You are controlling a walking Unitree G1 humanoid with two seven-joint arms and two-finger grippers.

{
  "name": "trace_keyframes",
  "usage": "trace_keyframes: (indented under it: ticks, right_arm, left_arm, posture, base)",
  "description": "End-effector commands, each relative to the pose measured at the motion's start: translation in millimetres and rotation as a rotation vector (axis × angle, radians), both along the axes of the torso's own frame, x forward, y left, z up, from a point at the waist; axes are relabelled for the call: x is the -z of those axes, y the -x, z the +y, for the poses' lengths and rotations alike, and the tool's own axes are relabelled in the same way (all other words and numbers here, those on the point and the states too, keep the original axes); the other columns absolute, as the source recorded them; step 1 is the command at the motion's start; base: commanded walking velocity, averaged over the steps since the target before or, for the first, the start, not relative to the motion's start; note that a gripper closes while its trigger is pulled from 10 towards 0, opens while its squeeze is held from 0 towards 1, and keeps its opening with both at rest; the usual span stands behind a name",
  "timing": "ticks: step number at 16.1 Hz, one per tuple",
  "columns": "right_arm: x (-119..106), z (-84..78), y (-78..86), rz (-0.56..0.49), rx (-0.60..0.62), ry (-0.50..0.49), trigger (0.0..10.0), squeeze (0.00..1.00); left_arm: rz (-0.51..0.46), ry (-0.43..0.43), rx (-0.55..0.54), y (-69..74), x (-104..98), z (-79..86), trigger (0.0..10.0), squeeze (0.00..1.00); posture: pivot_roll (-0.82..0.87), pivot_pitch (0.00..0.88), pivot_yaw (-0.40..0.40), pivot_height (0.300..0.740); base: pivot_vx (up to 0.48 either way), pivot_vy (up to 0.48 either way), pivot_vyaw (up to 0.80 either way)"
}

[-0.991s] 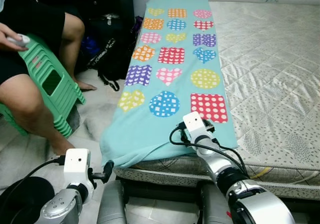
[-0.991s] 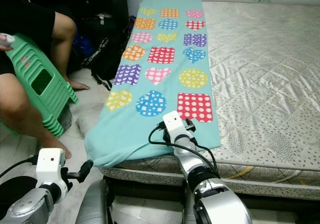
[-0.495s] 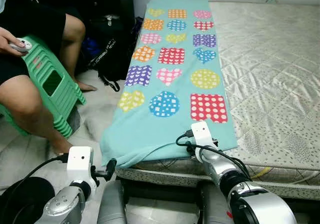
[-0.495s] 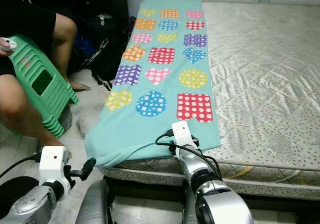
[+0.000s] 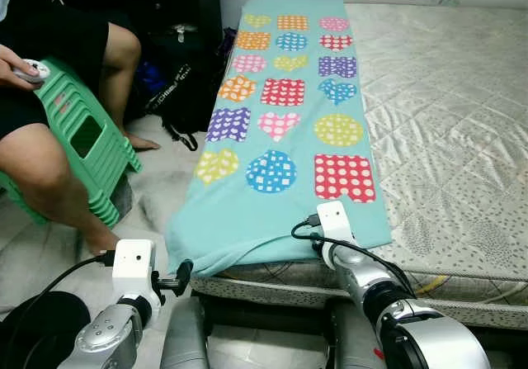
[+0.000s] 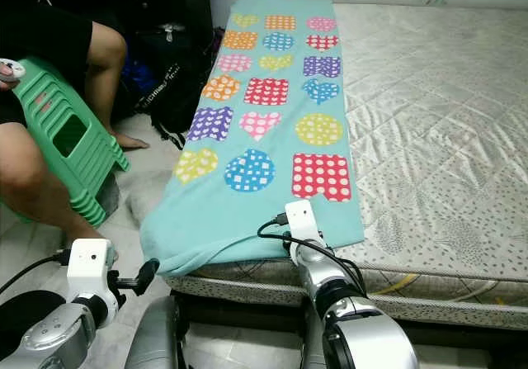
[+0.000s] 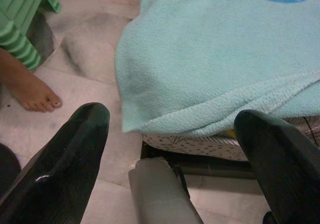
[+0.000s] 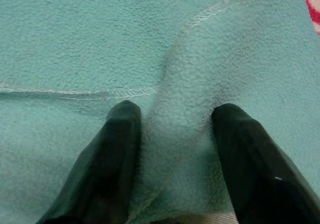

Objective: Clean up the room

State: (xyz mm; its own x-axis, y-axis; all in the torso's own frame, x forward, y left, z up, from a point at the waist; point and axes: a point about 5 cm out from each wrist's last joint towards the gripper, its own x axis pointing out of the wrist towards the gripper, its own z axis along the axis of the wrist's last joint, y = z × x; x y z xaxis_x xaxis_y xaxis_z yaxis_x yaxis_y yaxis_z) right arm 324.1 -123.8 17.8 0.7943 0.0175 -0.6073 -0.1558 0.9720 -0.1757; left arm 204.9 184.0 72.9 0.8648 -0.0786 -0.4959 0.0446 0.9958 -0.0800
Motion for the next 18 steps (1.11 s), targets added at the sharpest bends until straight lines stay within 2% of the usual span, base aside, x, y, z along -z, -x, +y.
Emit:
trace_keyframes:
  ticks: [1, 4, 12, 18]
  right_arm:
    - [-4.8, 0.3, -4.3, -0.011, 0.008, -0.028, 0.0, 0.00]
    - [-8.0, -2.9, -7.0, -0.014, 0.049, -0.089, 0.0, 0.00]
    - [-13.6, -17.2, -11.5, -0.038, 0.081, -0.101, 0.0, 0.00]
    - [-16.0, -40.6, -11.0, -0.048, 0.055, -0.095, 0.0, 0.00]
  left_arm:
    - [0.005, -0.006, -0.003, 0.6, 1.6, 0.9, 10.0, 0.00]
    - [0.002, -0.008, -0.012, 0.6, 1.8, 1.7, 10.0, 0.00]
    - [0.004, -0.006, -0.021, 0.4, 3.8, 2.0, 10.0, 0.00]
    - [0.003, -0.008, -0.027, 0.1, 5.3, 3.4, 10.0, 0.00]
  posture:
    - [0.07, 0.045, 0.011, 0.569]
    - [0.07, 0.045, 0.010, 0.569]
    - [0.05, 0.041, 0.009, 0.569]
    - [0.05, 0.034, 0.007, 0.569]
  base:
    - [0.000, 0.000, 0.00]
    - [0.000, 0.000, 0.00]
    - [0.000, 0.000, 0.00]
    - [0.000, 0.000, 0.00]
